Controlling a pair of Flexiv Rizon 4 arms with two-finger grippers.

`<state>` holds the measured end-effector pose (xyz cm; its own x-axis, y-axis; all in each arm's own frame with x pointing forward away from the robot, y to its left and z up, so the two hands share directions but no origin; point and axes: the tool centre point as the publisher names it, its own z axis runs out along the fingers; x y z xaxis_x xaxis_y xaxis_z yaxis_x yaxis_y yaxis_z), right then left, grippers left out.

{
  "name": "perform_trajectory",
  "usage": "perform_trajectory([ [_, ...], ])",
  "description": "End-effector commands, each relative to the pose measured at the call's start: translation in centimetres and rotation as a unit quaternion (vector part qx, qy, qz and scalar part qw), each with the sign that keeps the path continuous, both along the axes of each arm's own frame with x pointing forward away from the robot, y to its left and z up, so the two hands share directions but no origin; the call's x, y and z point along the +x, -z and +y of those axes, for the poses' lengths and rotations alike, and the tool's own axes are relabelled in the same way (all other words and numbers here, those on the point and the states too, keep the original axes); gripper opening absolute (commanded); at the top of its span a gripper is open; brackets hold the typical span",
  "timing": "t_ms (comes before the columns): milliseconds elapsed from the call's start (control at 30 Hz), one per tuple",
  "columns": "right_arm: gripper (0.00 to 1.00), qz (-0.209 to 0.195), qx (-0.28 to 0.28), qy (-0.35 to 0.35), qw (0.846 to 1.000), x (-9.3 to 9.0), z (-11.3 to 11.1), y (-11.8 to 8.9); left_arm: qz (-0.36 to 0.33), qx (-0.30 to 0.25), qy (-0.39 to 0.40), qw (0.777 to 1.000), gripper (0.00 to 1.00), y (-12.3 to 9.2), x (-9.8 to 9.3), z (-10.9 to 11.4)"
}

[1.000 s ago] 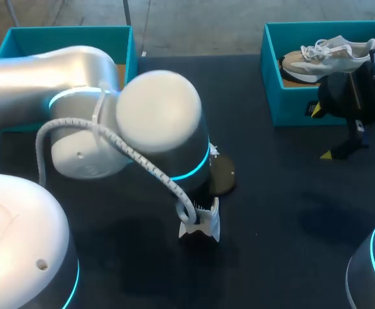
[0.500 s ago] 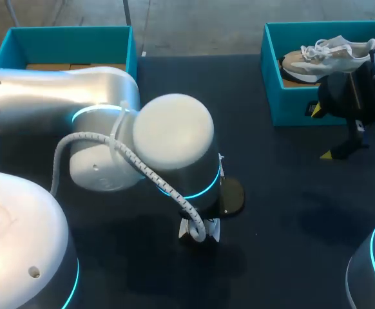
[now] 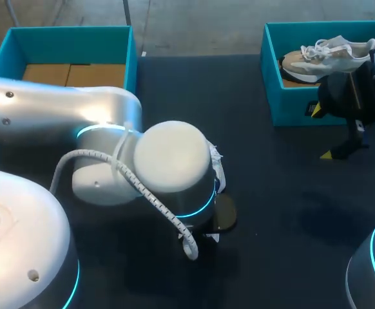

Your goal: Take the shoe out of the shoebox, open the shoe tongue, remove and reinsert the insole, then place the shoe into the shoebox

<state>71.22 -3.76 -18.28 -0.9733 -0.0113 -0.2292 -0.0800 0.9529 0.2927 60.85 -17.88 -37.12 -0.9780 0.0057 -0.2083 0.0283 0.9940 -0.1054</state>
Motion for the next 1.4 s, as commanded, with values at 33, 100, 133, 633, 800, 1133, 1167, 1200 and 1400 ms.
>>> perform_trajectory([
  [33, 1.0, 0.001, -0.001, 0.0, 1.0, 0.2, 0.1, 0.1, 0.0, 0.0, -0.004, 1.0, 0.88, 1.4, 0.6, 0.2],
  [100, 1.0, 0.001, -0.001, 0.0, 1.0, 0.2, 0.1, 0.1, -0.001, 0.004, -0.004, 1.0, 0.88, 1.7, 0.8, 0.2],
  [133, 1.0, 0.001, -0.001, 0.0, 1.0, 0.2, 0.1, 0.1, 0.002, 0.002, -0.004, 1.0, 0.85, 1.9, 0.9, 0.2],
  [633, 1.0, 0.001, -0.001, 0.0, 1.0, 0.2, 0.1, 0.1, 0.023, 0.005, -0.003, 1.0, 0.0, 2.4, 0.6, 0.2],
  [800, 1.0, 0.001, -0.001, 0.0, 1.0, 0.2, 0.1, 0.1, 0.028, 0.003, -0.005, 1.0, 0.0, 1.3, 0.5, 0.8],
  [1133, 1.0, 0.001, -0.001, 0.0, 1.0, 0.2, 0.1, 0.1, 0.034, -0.009, 0.014, 0.999, 0.0, -2.9, 0.8, 1.9],
  [1167, 1.0, 0.001, -0.001, 0.0, 1.0, 0.2, 0.1, 0.1, 0.037, -0.011, 0.017, 0.999, 0.0, -3.4, 0.8, 2.0],
  [1200, 1.0, 0.001, -0.001, 0.0, 1.0, 0.2, 0.1, 0.1, 0.037, -0.011, 0.019, 0.999, 0.0, -3.8, 0.8, 2.1],
  [1400, 1.0, 0.001, -0.001, 0.0, 1.0, 0.2, 0.1, 0.1, 0.054, -0.024, 0.042, 0.997, 0.0, -6.5, 0.7, 2.6],
])
